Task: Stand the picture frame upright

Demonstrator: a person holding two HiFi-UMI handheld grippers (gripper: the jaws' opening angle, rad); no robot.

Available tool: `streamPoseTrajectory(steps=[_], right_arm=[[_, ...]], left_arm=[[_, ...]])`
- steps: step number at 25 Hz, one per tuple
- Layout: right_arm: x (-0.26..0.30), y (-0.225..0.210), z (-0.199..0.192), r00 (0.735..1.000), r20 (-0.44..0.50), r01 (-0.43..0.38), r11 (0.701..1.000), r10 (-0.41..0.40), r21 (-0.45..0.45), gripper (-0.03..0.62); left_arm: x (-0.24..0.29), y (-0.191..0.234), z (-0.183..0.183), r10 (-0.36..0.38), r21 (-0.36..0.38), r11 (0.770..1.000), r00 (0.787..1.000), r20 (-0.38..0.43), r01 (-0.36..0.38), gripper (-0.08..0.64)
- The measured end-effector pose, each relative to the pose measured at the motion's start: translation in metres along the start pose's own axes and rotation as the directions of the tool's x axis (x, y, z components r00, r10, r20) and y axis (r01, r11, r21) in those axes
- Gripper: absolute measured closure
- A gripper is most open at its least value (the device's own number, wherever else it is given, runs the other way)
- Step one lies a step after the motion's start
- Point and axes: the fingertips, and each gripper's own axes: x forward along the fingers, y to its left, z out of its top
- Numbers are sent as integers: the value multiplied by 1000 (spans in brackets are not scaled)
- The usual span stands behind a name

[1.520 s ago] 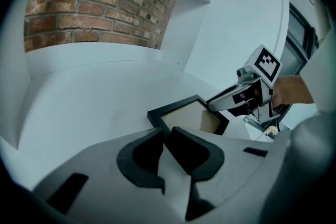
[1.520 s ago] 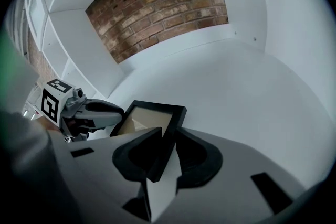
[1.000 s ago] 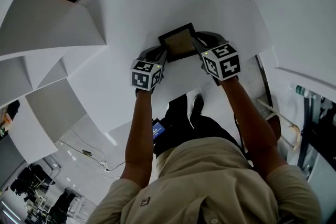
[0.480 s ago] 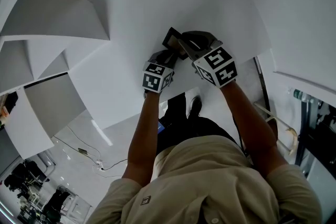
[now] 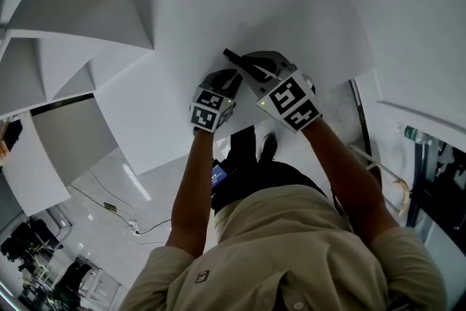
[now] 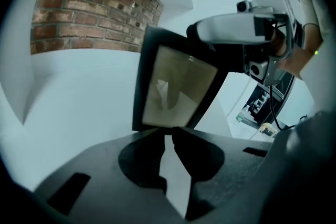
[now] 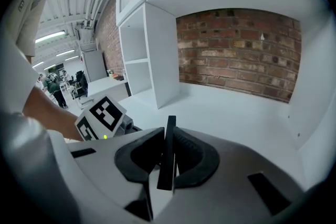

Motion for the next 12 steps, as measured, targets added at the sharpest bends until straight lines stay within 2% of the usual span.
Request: streamPoseTrajectory(steps=[3,6,9,12], right_arm=[[0,3,-1,1000,0,-6,1000,6,-9,541],[-1,4,-1,1000,3,-8,1000,8,-9,541],[-1,5,0,1000,7,-11,1000,11,-9,541],[-1,4,0,1000,8,-16,1000,16,-13,541]], left_arm=[[-30,24,11,59,78,995,996,62,-64,512],[-45,40,29,42,213,975,994,106,-64,506],[-42,45,46,-6,341,940,994,109,-32,429],[-31,29,52,-110,460,885,992,69,66,385]])
